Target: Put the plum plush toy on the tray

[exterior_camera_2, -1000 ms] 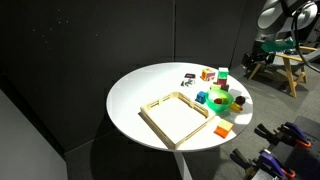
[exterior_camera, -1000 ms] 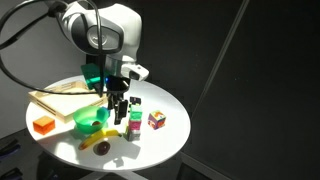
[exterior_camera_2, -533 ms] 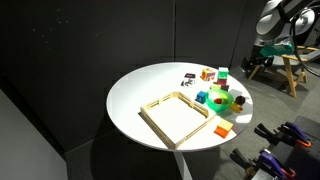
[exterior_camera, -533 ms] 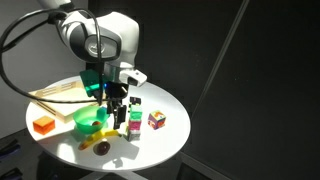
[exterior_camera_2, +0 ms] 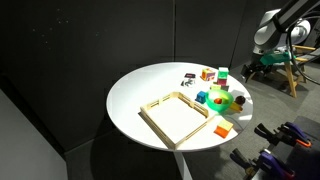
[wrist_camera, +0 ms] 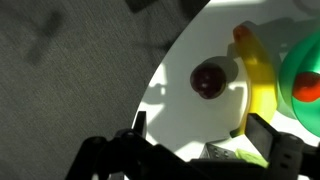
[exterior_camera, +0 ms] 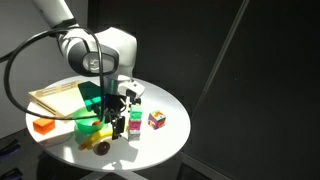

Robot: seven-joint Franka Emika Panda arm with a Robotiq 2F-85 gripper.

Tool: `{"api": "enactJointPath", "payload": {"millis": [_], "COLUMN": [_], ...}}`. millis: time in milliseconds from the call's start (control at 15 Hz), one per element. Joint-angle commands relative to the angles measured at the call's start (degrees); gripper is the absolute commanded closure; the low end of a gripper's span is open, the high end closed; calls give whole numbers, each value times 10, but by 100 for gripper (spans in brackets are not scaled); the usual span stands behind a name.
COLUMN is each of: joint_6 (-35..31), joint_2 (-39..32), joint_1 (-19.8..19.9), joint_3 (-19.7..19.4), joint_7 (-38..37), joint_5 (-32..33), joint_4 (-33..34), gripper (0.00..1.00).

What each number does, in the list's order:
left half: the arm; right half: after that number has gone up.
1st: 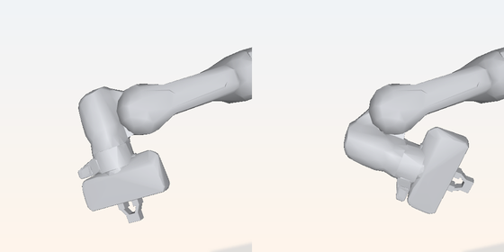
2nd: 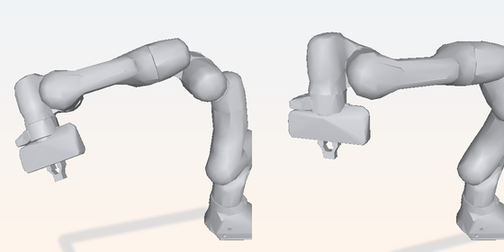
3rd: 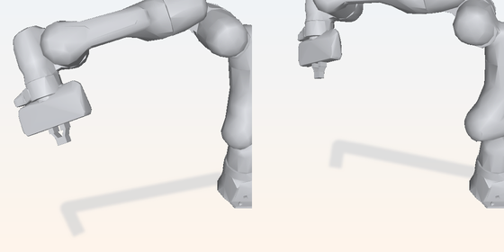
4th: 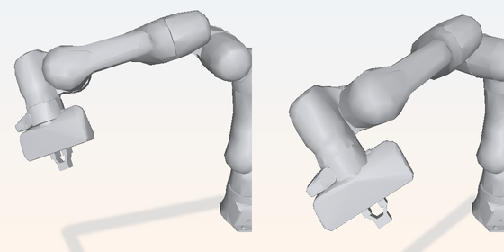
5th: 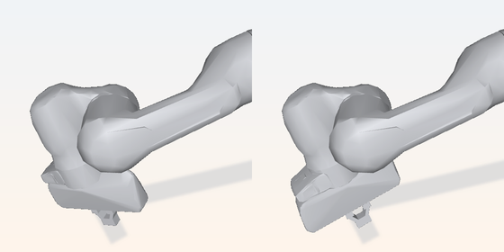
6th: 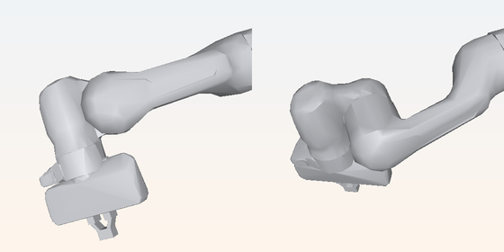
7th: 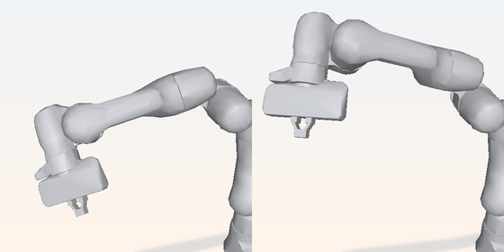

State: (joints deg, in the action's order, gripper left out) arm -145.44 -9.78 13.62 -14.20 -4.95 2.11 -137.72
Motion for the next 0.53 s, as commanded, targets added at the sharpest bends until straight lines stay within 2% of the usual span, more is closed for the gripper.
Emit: {"api": "enactJointPath", "payload": {"millis": [0, 467], "joint_6": [-26, -63], "joint_2": [-20, -57], "joint_1": [10, 18], "joint_3": [0, 8], "joint_7": [34, 64], "joint_5": [-17, -44], "joint_4": [-5, -8], "gripper": [0, 0]}}
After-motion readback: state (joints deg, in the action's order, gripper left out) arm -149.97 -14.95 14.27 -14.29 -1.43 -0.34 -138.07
